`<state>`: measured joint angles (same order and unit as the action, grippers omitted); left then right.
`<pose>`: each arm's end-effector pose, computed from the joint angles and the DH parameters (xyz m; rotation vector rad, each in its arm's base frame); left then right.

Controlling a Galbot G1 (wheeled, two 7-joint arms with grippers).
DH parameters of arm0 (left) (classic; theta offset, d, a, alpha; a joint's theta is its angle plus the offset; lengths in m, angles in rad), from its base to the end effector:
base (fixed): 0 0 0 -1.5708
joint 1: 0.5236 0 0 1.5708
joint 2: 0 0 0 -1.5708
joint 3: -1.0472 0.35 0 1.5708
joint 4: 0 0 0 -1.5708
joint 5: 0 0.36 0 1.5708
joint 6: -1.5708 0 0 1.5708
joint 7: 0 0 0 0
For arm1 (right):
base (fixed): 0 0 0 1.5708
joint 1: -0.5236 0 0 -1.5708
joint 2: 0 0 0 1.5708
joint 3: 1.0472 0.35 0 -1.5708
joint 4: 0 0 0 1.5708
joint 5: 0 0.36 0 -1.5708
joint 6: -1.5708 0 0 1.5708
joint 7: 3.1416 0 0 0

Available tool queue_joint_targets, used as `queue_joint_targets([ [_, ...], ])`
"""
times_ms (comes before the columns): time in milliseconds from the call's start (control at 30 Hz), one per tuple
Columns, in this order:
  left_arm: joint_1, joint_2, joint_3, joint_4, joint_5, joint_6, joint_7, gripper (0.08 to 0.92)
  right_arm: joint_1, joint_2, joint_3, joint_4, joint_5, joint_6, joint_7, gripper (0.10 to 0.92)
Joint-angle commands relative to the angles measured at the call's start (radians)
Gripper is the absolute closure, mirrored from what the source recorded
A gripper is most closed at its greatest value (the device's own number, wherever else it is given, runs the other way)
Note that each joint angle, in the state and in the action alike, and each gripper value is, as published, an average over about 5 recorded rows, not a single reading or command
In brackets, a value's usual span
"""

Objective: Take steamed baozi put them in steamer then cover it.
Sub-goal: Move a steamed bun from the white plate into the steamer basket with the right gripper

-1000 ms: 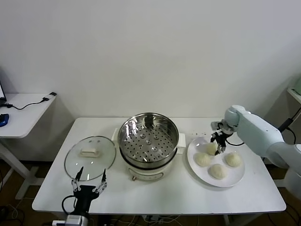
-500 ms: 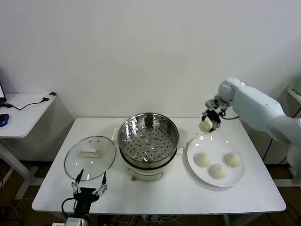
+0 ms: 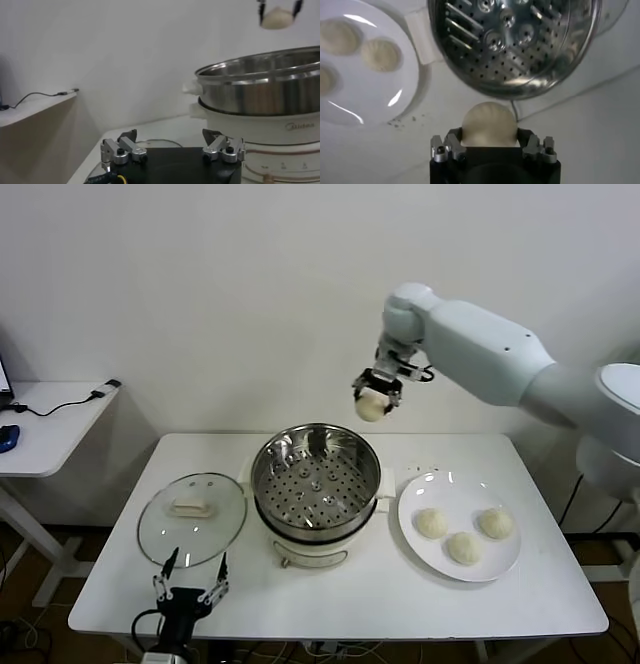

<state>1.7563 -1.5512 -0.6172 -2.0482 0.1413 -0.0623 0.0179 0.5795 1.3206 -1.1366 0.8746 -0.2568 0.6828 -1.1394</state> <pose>0.1218 0.0335 -0.3469 0.0387 -2.9505 -0.3103 0.6313 0.1227 0.0106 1.8624 -0.3983 2.4556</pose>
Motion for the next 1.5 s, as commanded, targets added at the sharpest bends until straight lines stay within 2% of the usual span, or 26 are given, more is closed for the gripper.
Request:
queue_joint_targets([
  [33, 0.006, -0.001, -0.006, -0.004, -0.003, -0.001, 0.000, 0.177, -0.037, 0.118, 0.015, 0.071, -0.200, 0.145, 0.084, 0.313],
  [900, 0.026, -0.005, -0.034, -0.004, -0.036, -0.009, -0.004, 0.177, -0.244, 0.178, 0.051, -0.108, -0.346, 0.156, 0.093, 0.304],
  [1000, 0.027, -0.005, -0.034, -0.003, -0.036, -0.010, -0.003, 0.177, -0.245, 0.178, 0.055, -0.110, -0.350, 0.149, 0.093, 0.289],
  [1100, 0.029, -0.005, -0.034, -0.002, -0.036, -0.011, -0.003, 0.177, -0.245, 0.180, 0.065, -0.111, -0.346, 0.145, 0.090, 0.239],
  [1167, 0.030, -0.004, -0.034, -0.002, -0.036, -0.011, -0.003, 0.177, -0.242, 0.180, 0.074, -0.109, -0.339, 0.147, 0.088, 0.212],
  [1333, 0.029, -0.004, -0.033, -0.003, -0.035, -0.010, -0.004, 0.177, -0.207, 0.152, 0.096, -0.072, -0.288, 0.166, 0.070, 0.203],
  [1500, 0.031, -0.003, -0.034, -0.008, -0.034, -0.010, -0.004, 0.177, -0.100, 0.053, 0.046, 0.030, -0.100, 0.148, 0.012, 0.203],
])
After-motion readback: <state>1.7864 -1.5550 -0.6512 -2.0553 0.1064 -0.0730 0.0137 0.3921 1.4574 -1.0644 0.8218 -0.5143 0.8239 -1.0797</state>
